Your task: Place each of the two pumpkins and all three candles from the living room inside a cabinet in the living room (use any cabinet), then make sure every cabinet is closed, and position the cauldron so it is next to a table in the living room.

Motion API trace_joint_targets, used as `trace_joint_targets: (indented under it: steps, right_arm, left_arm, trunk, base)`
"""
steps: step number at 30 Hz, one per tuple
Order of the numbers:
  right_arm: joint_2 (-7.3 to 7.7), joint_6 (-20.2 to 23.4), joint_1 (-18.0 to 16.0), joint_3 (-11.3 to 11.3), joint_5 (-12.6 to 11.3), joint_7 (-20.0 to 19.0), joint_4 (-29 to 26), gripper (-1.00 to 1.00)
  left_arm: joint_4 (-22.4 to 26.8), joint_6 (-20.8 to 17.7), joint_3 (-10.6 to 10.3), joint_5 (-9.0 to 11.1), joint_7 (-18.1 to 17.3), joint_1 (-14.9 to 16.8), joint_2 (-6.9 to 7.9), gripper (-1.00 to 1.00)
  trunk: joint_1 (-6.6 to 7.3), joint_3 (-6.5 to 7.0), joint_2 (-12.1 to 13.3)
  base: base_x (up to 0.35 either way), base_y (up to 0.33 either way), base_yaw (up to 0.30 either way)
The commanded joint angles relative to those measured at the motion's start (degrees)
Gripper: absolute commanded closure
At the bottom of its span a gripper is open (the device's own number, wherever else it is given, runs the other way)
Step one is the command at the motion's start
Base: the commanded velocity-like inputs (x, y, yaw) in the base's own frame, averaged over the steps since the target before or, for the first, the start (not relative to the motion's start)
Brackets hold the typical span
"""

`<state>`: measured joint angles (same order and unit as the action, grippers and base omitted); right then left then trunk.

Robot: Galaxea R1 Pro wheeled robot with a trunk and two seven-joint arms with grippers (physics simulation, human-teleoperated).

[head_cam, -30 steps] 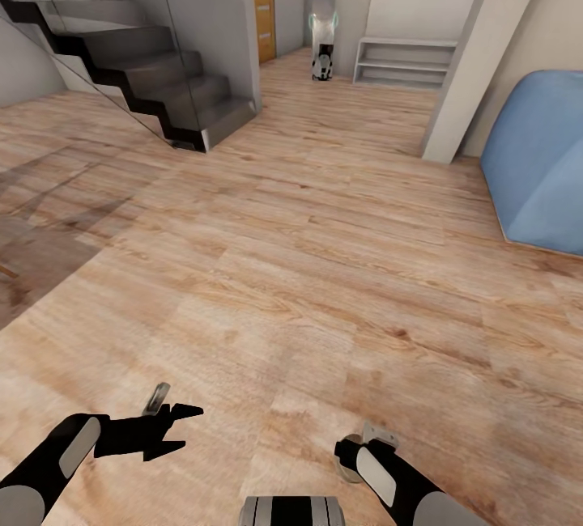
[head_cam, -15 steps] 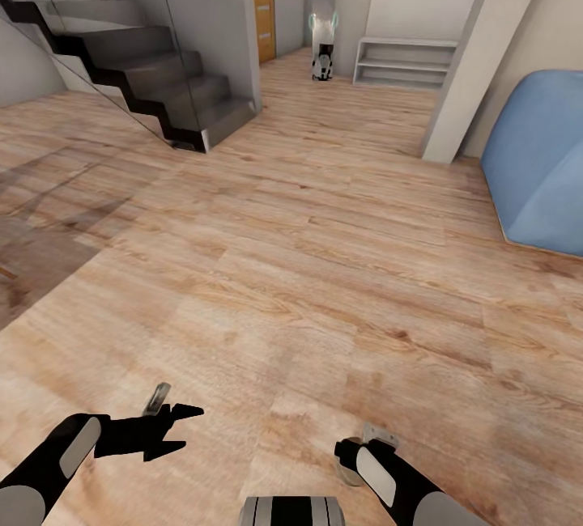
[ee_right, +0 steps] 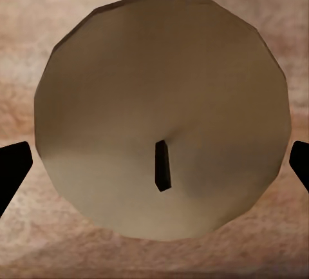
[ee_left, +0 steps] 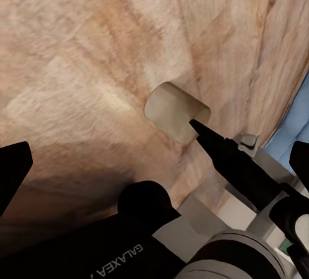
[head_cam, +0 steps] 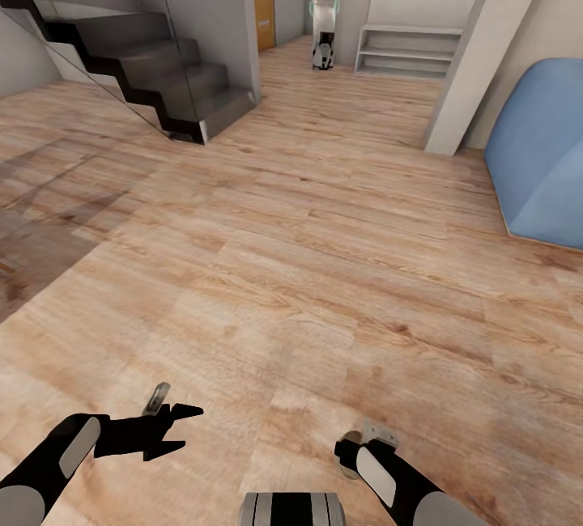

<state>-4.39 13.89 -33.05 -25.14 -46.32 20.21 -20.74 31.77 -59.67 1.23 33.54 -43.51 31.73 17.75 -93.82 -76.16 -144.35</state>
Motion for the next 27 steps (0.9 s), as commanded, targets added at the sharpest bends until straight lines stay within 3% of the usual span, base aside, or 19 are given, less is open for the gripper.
trace_joint_targets:
  steps: [1, 22, 27]
  right_arm:
    - [0.00, 0.0, 0.0, 0.0, 0.0, 0.0, 0.0, -1.00]
    - [0.00, 0.0, 0.0, 0.0, 0.0, 0.0, 0.0, -1.00]
    - [0.00, 0.0, 0.0, 0.0, 0.0, 0.0, 0.0, -1.00]
  left_arm:
    - [0.0, 0.0, 0.0, 0.0, 0.0, 0.0, 0.00, -1.00]
    - [0.0, 0.0, 0.1, 0.1, 0.0, 0.0, 0.00, -1.00]
    - [0.0, 0.0, 0.1, 0.1, 0.0, 0.0, 0.00, -1.00]
  trunk:
    - [0.00, -0.01, 0.0]
    - [0.00, -0.01, 0.0]
    - [-0.10, -0.89, -0.1]
  base:
    - [0.000, 0.000, 0.000]
    - [0.034, 0.000, 0.000]
    - [0.002, 0.000, 0.000]
